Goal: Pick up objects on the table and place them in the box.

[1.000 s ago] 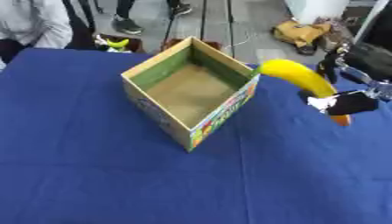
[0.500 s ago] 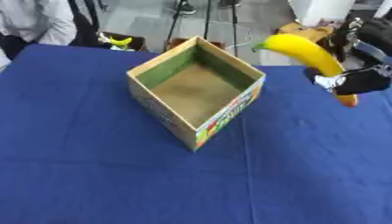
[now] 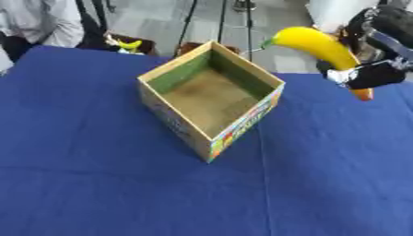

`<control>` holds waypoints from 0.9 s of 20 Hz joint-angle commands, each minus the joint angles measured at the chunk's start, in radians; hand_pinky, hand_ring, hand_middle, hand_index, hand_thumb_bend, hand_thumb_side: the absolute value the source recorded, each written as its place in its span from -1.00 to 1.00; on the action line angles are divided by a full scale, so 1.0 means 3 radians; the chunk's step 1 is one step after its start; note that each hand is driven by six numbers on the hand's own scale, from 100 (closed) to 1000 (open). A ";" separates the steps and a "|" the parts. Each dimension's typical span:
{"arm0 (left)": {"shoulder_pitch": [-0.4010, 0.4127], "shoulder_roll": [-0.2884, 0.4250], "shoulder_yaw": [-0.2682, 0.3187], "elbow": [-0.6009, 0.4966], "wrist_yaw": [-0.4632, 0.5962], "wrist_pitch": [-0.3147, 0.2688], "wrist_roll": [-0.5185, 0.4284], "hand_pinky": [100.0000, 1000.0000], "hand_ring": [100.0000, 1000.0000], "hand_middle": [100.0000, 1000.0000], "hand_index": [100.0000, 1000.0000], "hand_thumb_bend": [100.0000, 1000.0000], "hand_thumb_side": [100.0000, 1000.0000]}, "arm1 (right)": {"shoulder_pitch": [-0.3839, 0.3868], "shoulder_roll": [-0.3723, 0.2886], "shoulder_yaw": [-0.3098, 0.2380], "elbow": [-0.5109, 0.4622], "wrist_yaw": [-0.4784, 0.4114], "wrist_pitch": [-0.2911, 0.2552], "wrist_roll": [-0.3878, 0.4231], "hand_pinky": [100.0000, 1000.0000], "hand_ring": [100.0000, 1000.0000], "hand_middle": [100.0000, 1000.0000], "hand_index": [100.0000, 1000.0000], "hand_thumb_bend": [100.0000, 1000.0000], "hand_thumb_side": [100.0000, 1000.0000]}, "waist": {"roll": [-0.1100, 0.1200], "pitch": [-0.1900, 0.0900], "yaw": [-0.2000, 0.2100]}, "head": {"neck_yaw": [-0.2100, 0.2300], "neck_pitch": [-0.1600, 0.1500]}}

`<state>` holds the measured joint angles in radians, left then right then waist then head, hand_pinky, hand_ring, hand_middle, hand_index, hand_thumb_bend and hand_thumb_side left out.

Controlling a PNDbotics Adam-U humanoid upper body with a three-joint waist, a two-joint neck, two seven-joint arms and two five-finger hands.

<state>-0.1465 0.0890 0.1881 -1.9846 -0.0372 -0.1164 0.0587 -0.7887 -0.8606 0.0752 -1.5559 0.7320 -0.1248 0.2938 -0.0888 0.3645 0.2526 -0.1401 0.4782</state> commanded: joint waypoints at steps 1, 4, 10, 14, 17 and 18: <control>-0.0030 0.0071 -0.0007 -0.0051 -0.0016 -0.0005 -0.0021 -0.67 -0.53 -0.32 -0.17 -1.00 1.00 | -0.0144 -0.0129 -0.0031 0.0038 -0.0051 0.0036 -0.0035 0.18 0.19 -0.51 -0.19 -1.00 -0.10 | -0.0011 -0.0042 0.0043 | -0.0054 -0.0075; -0.0034 0.0070 -0.0009 -0.0051 -0.0022 -0.0009 -0.0025 -0.67 -0.53 -0.32 -0.17 -1.00 1.00 | -0.0222 -0.0117 -0.0024 0.0097 -0.0068 0.0049 -0.0053 0.18 0.18 -0.52 -0.19 -1.00 -0.11 | -0.0026 -0.0030 0.0094 | -0.0098 -0.0099; -0.0043 0.0075 -0.0012 -0.0051 -0.0023 -0.0014 -0.0033 -0.67 -0.53 -0.32 -0.17 -1.00 1.00 | -0.0336 -0.0098 -0.0020 0.0238 -0.0069 0.0074 -0.0105 0.18 0.17 -0.54 -0.20 -1.00 -0.12 | -0.0058 -0.0022 0.0172 | -0.0186 -0.0124; -0.0047 0.0079 -0.0014 -0.0051 -0.0020 -0.0024 -0.0037 -0.67 -0.53 -0.32 -0.17 -1.00 1.00 | -0.0407 -0.0080 -0.0019 0.0340 -0.0067 0.0088 -0.0139 0.18 0.16 -0.55 -0.21 -1.00 -0.12 | -0.0072 -0.0015 0.0243 | -0.0305 -0.0134; -0.0047 0.0079 -0.0018 -0.0051 -0.0017 -0.0035 -0.0043 -0.67 -0.53 -0.32 -0.17 -1.00 1.00 | -0.0465 -0.0067 -0.0015 0.0417 -0.0057 0.0092 -0.0154 0.18 0.16 -0.56 -0.22 -1.00 -0.12 | -0.0080 -0.0002 0.0316 | -0.0394 -0.0151; -0.0046 0.0078 -0.0019 -0.0051 -0.0017 -0.0040 -0.0044 -0.67 -0.53 -0.32 -0.17 -1.00 1.00 | -0.0481 -0.0063 -0.0014 0.0440 -0.0051 0.0092 -0.0159 0.18 0.15 -0.56 -0.22 -1.00 -0.12 | -0.0082 0.0003 0.0339 | -0.0421 -0.0160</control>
<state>-0.1514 0.0894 0.1858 -1.9846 -0.0423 -0.1245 0.0474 -0.9111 -0.8572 0.0809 -1.4266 0.7142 -0.0974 0.2534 -0.1201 0.3835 0.3577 -0.2543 0.4457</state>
